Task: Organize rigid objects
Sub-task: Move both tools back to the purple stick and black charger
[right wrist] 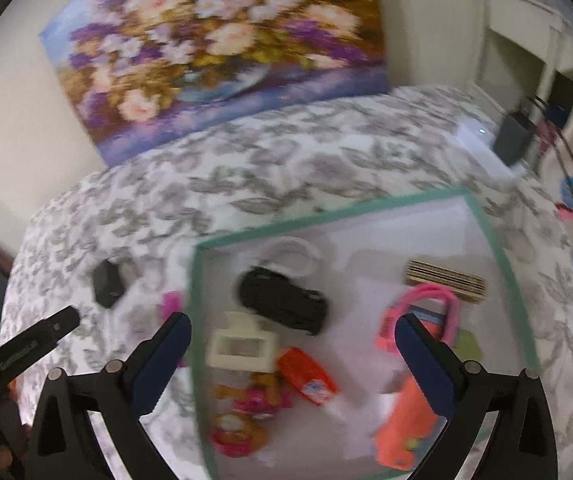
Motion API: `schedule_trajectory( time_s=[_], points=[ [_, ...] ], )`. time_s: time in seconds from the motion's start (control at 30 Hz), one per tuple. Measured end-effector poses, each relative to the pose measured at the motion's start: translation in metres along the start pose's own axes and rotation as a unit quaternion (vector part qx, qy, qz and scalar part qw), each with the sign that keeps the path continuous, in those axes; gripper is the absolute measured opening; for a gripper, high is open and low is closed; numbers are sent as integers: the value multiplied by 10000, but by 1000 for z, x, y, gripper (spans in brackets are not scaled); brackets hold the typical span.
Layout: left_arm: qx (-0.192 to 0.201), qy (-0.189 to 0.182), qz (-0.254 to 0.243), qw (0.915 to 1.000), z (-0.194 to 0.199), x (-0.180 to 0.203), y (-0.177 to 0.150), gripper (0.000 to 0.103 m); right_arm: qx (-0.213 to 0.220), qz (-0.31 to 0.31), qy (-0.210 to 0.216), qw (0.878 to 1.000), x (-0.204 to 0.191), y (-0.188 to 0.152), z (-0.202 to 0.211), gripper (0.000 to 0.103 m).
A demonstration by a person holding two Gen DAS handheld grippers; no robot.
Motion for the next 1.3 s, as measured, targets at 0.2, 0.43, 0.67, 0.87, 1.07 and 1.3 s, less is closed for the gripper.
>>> schedule_trajectory(
  time_s=[0.2,0.43,0.67,0.87,1.07,1.3],
  points=[
    [-23,-30,250,9997,-2,-30,8,87,-125,409,493,9979,-54,-6,-13,103],
    [-101,-98,383,9992,-8,-48,11,87,-284,836,495,9949,-92,-18,-27,98],
    [-217,-136,443,9987,-18,-56,16,87,-439,1131,408,9918,-111,-25,-39,84],
    [-276,-249,308,9988,-30,-55,24,87,-596,1185,443,9902,-118,-26,-55,74],
    [-396,-409,156,9983,-46,-50,36,87,-925,1141,499,9879,-123,-32,-80,60],
    [-489,-553,-82,9972,-68,-30,49,85,-1159,1140,361,9860,-124,-34,-104,49]
  ],
)
Point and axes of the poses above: each gripper's, at about its wrist camera, not at the fingertips, and z roughly against the way its jaws point, x to its right, y to its top, the point moved 8 cm from there along -z, roughly the way its jaws point, and after that the axes turned 2 degrees about y, right-handed, at the moved point
